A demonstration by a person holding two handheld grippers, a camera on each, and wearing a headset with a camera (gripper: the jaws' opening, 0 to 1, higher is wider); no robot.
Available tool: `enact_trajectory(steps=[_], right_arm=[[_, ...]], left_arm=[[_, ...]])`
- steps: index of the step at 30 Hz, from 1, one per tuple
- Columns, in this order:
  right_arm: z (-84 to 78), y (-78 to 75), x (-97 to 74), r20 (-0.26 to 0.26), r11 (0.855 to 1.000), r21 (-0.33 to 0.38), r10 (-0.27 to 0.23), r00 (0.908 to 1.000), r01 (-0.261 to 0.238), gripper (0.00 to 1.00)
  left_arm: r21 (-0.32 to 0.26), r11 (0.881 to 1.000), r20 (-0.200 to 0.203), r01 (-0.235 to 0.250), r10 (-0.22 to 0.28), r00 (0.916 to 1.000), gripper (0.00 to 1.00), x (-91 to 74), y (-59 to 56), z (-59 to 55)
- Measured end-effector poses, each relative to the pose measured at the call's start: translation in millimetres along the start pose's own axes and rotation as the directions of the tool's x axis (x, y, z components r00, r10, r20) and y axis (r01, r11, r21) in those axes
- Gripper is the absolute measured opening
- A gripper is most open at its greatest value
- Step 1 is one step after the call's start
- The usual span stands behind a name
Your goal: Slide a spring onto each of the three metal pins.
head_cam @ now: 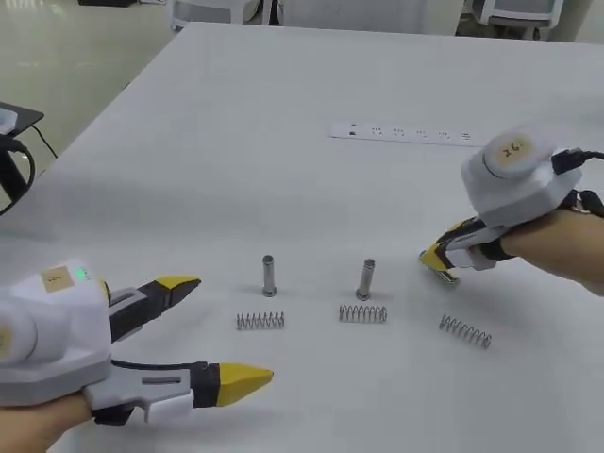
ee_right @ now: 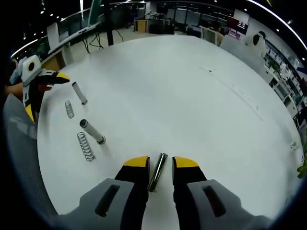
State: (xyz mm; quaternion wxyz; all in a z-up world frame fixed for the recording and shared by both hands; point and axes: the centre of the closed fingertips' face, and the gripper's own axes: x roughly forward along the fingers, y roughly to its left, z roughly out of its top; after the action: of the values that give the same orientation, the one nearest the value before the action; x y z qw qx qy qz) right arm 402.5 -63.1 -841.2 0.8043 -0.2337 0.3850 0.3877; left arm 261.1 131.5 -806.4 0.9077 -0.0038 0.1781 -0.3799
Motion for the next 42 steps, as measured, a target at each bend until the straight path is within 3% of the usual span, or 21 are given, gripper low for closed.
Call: enact_trajectory(steps=[29,35,42], right_arm=[[-6.2,-3.8,13.4,-0.07,0.995,0.099,-0.002,0.9976,0.009,0.07],[-6.0,-2.5,13.7,-0.097,0.992,0.118,-0.022,0.9951,0.034,0.06],[-6.6,-3.0,13.0,-0.094,0.99,0.129,-0.038,0.9949,0.05,0.05]], left_arm=[[-0.006,1.0,-0.001,-0.008,0.008,1.0,0.83,-2.0,0.6,-1.1],[-0.003,1.0,-0.003,-0.005,0.005,1.0,0.83,-1.5,-0.1,-1.0],[0.0,1.0,0.0,-0.008,0.008,1.0,0.83,-3.6,1.1,1.2]])
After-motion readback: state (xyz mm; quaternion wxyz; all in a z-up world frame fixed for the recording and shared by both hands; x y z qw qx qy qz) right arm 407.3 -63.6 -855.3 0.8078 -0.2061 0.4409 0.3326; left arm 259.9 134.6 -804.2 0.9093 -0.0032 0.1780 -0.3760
